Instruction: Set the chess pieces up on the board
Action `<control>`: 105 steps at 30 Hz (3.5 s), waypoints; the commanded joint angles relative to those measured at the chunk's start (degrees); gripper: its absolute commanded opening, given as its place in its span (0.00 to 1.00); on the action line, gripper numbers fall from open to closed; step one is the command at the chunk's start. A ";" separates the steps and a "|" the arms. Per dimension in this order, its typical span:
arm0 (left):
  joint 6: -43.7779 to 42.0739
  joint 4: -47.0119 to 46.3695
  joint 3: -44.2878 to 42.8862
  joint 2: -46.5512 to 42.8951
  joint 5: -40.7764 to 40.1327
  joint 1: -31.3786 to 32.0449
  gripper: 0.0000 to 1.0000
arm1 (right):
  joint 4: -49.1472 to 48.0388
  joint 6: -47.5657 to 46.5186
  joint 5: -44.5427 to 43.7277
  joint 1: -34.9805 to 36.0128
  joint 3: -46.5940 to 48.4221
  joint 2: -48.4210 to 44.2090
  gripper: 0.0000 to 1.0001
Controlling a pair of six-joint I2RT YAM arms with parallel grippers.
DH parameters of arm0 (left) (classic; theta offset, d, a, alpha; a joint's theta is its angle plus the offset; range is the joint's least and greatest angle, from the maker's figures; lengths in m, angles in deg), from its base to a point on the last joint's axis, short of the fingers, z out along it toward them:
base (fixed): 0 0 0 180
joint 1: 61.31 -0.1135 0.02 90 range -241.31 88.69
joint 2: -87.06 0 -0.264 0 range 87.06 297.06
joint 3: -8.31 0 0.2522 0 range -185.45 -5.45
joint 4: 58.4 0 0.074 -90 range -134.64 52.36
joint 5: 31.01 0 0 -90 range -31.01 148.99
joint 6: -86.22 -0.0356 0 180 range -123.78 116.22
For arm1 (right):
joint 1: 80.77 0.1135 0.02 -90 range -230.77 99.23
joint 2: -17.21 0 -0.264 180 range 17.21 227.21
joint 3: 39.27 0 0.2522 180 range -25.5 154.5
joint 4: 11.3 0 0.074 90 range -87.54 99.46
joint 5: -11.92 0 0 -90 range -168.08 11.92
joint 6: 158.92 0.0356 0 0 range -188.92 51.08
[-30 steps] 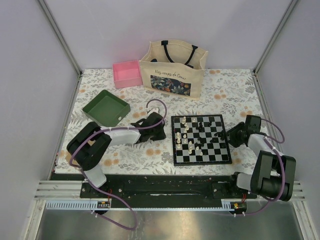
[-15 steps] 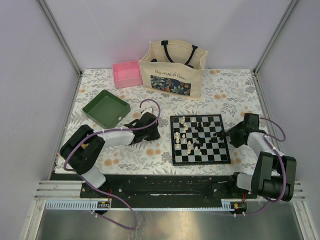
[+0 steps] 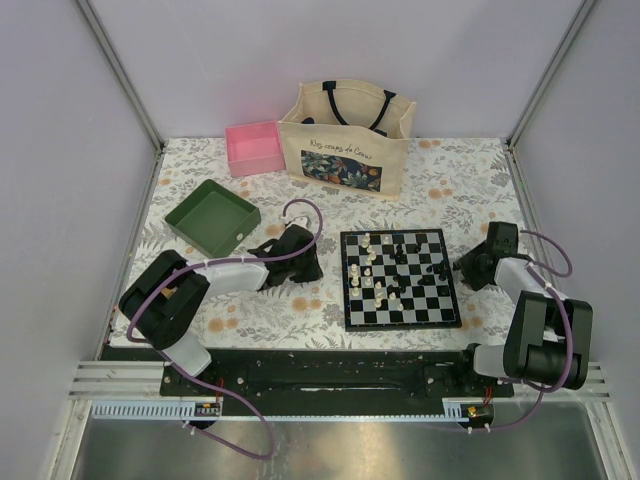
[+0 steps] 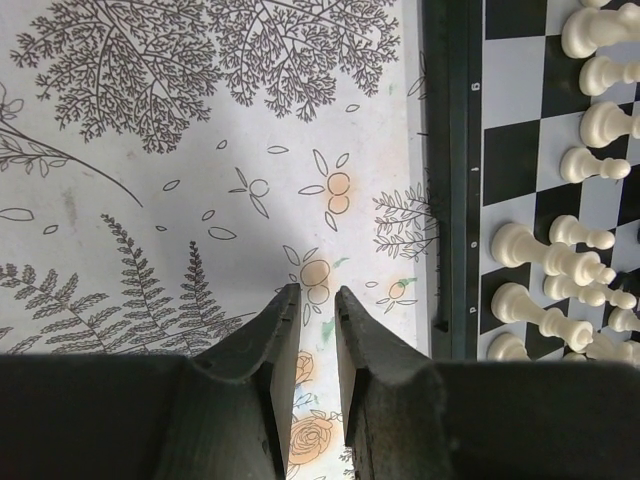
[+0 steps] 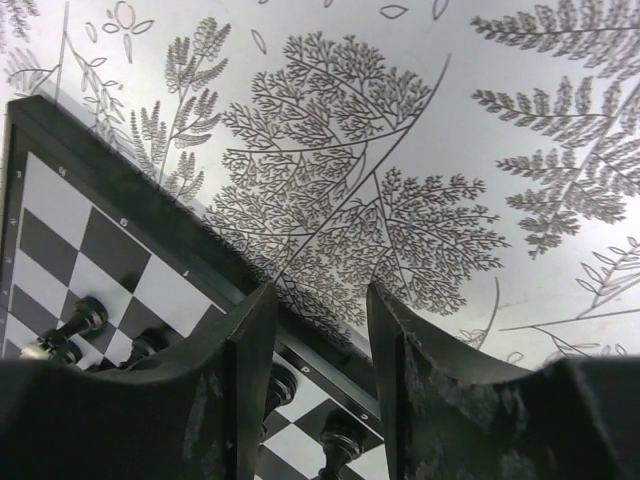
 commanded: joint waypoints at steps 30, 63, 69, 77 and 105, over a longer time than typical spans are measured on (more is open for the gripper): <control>-0.82 -3.63 3.62 -3.69 1.01 -2.19 0.24 | -6.34 9.56 7.04 11.55 -5.23 -2.11 0.50; -7.67 33.70 0.64 -51.59 -24.13 -5.00 0.99 | 8.50 -22.68 21.73 19.54 14.37 -15.73 0.84; -9.69 48.20 -6.92 -51.43 -26.49 -4.91 0.99 | 10.26 -22.60 20.32 23.50 15.42 -14.68 0.87; -11.89 52.63 -6.58 -50.72 -33.27 -5.00 0.99 | 16.94 -23.39 5.99 31.15 24.82 -8.09 1.00; -12.60 52.71 -6.58 -50.98 -36.52 -5.09 0.99 | 16.16 -19.87 -2.54 30.97 38.63 20.30 0.49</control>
